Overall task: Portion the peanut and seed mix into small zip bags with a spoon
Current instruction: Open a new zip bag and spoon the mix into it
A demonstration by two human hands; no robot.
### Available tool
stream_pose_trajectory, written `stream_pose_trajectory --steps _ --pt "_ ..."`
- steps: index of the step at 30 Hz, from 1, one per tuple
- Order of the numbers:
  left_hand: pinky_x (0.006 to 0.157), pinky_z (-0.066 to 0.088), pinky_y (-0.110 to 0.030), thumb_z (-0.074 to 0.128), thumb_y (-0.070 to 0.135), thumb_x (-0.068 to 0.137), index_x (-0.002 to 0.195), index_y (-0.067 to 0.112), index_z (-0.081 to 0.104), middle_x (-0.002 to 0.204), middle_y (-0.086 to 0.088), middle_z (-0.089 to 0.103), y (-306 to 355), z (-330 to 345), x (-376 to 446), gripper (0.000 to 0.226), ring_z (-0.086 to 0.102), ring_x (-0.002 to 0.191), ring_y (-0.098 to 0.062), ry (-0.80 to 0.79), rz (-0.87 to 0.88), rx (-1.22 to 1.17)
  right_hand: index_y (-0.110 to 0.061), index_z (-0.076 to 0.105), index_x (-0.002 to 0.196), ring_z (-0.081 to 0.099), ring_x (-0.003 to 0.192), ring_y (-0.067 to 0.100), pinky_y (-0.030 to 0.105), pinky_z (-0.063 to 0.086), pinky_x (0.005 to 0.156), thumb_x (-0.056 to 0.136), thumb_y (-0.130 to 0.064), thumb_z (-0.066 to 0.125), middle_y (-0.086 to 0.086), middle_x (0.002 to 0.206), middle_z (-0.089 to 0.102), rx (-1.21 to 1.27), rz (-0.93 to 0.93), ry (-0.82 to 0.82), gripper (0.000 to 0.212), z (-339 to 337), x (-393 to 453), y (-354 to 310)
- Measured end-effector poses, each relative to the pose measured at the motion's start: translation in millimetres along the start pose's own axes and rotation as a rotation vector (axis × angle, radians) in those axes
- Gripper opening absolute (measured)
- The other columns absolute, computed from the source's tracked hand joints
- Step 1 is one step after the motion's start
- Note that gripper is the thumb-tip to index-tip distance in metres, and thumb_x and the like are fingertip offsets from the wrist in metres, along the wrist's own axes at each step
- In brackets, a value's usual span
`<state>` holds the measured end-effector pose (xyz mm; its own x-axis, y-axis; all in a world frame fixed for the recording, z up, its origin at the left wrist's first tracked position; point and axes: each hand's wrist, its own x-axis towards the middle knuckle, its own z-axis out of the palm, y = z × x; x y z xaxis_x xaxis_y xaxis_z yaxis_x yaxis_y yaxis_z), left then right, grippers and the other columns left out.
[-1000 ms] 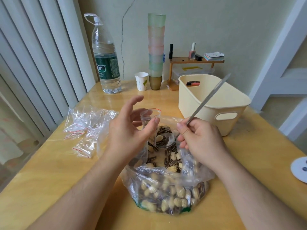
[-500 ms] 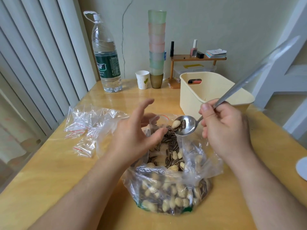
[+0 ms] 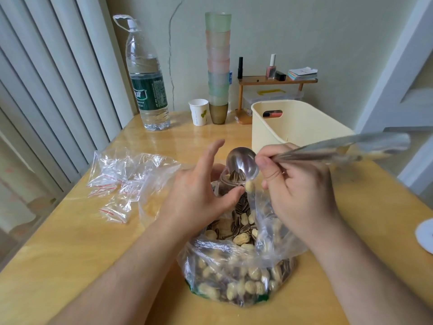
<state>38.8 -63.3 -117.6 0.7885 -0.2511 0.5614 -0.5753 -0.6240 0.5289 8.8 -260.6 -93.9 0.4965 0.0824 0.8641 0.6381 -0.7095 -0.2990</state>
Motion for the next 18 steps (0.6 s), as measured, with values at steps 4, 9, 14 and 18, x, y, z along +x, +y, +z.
stream_pose_trajectory --steps 4,9,14,18 --pt "0.083 0.055 -0.017 0.085 0.044 0.08 0.157 0.035 0.03 0.105 0.023 0.075 0 1 0 0.095 0.071 0.097 0.003 0.015 -0.039 -0.05 -0.009 0.074 0.101 0.063 0.071 0.021 0.042 0.052 0.066 0.108 -0.023 0.055 -0.001 0.085 0.062 0.021 0.017 -0.01 0.024 2 -2 2" --pt "0.085 0.061 -0.029 0.085 0.046 0.082 0.157 0.038 0.028 0.104 0.019 0.076 -1 0 0 0.094 0.072 0.095 0.004 0.026 -0.096 -0.119 -0.003 0.074 0.106 0.067 0.075 0.02 0.043 0.057 0.065 0.107 -0.019 0.057 0.002 0.092 0.065 0.145 0.029 0.012 0.024 5 -3 0" --pt "0.088 0.062 -0.029 0.09 0.04 0.08 0.155 0.038 0.035 0.102 0.017 0.077 -5 -3 2 0.094 0.074 0.094 0.001 0.17 -0.21 -0.298 0.0 0.071 0.105 0.067 0.077 0.025 0.044 0.055 0.065 0.108 -0.016 0.053 0.003 0.095 0.061 0.162 0.044 0.071 0.024 -2 -2 3" --pt "0.085 0.061 -0.028 0.085 0.03 0.084 0.158 0.03 0.032 0.106 0.008 0.08 -2 -17 7 0.091 0.076 0.097 -0.006 0.315 -0.272 -0.548 -0.005 0.075 0.104 0.063 0.078 0.02 0.038 0.053 0.069 0.106 -0.016 0.056 0.0 0.091 0.062 0.095 0.023 0.002 0.022 -8 -3 4"
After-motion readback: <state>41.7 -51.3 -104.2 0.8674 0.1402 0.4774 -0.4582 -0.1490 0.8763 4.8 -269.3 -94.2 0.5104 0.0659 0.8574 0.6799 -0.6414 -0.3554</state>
